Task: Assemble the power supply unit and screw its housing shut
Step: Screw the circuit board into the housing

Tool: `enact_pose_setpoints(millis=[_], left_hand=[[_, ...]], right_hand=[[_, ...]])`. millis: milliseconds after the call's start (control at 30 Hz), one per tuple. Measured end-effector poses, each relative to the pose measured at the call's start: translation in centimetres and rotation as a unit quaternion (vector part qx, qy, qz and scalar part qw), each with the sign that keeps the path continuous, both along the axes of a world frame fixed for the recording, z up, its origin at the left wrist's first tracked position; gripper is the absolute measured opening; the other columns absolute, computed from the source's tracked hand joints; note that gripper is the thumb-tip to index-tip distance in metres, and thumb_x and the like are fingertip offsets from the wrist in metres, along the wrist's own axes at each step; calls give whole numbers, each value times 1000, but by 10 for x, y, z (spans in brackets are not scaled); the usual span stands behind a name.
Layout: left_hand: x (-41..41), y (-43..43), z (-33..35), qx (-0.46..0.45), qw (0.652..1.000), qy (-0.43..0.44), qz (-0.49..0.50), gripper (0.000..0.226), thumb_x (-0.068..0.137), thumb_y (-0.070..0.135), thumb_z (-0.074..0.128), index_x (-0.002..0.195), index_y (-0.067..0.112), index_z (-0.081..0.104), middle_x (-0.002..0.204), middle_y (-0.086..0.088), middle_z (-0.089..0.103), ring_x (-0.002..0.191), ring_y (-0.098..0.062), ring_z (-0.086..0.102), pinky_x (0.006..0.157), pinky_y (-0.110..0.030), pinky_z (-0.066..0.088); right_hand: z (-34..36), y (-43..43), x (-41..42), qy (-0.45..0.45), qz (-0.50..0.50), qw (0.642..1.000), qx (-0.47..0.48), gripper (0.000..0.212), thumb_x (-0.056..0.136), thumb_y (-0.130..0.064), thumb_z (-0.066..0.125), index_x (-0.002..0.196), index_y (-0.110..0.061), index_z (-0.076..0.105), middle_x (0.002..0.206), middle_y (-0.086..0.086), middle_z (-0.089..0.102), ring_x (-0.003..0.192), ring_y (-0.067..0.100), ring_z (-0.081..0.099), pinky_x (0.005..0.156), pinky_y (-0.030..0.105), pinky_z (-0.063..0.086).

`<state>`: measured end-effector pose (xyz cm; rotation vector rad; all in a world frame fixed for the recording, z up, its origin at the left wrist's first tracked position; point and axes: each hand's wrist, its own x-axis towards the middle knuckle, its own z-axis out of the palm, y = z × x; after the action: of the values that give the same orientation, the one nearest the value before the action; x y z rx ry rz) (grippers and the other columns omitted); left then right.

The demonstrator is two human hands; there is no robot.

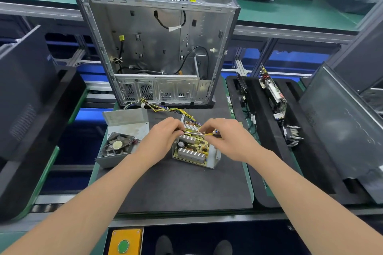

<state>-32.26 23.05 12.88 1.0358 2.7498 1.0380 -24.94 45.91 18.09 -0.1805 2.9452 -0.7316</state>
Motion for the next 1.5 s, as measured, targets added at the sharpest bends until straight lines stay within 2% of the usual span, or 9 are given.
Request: enact_pose_setpoints(millis=[133,233,400,567,767,1133,1267,1400,1500], left_hand=[[2,-2,0,-5,999,31,-15,11,104,10,58,107,4,67,103,-7,62,96,-25,58,85,-41,48],[2,-2,-2,-7,998,53,-22,10,104,9,59,106,3,67,102,-8,64,95,-28,58,86,-41,47],[-5,-4,-8,-26,994,103,-33,8,102,10,62,104,5,68,100,-7,66,91,-30,60,84,-43,48],[-6,-3,-9,-37,986,151,-57,4,94,8,74,95,6,70,93,-7,68,82,-31,63,72,-44,50],[-1,-1,-14,50,994,99,-11,6,98,11,69,100,6,71,100,-4,65,93,-26,61,85,-41,50],[-3,-1,-9,120,990,-27,65,23,105,17,59,115,14,79,114,6,71,109,-7,63,97,-26,48],[9,1,-12,149,973,-68,160,35,108,14,47,138,13,65,135,4,63,123,-3,54,105,-19,39],[35,4,-36,180,953,-202,135,62,102,5,50,159,25,36,152,20,38,139,1,35,116,-23,28],[46,2,-58,187,931,-285,131,84,90,-3,59,161,27,28,158,16,35,142,0,37,113,-20,35]], right_hand=[[0,1,0,-2,-40,997,-61,12,101,-28,66,108,-35,73,99,-18,71,73,-8,61,71,26,51],[2,1,-1,0,-50,996,-81,9,95,-25,73,100,-32,76,97,-16,71,76,-12,59,67,16,41],[5,2,-2,-6,-35,995,-96,27,84,-9,73,98,-31,81,101,-13,66,84,-9,58,77,15,47],[3,2,-3,10,-119,953,-278,10,87,-6,76,89,-16,75,80,-1,76,70,19,77,66,36,64],[-4,0,-6,29,-202,884,-421,23,91,-14,81,97,-2,63,79,17,77,74,35,79,71,47,66],[-9,3,-8,39,-223,874,-430,27,92,-18,80,98,0,61,80,18,76,74,35,79,67,46,66],[-10,5,-9,39,-226,876,-424,26,92,-20,80,97,-2,62,80,17,76,74,34,79,67,45,66],[-8,8,-11,39,-231,876,-421,26,92,-18,80,98,0,62,79,19,75,73,35,79,66,47,66],[-7,10,-11,46,-237,875,-420,27,93,-15,79,99,4,61,78,23,74,71,36,78,65,48,66]])
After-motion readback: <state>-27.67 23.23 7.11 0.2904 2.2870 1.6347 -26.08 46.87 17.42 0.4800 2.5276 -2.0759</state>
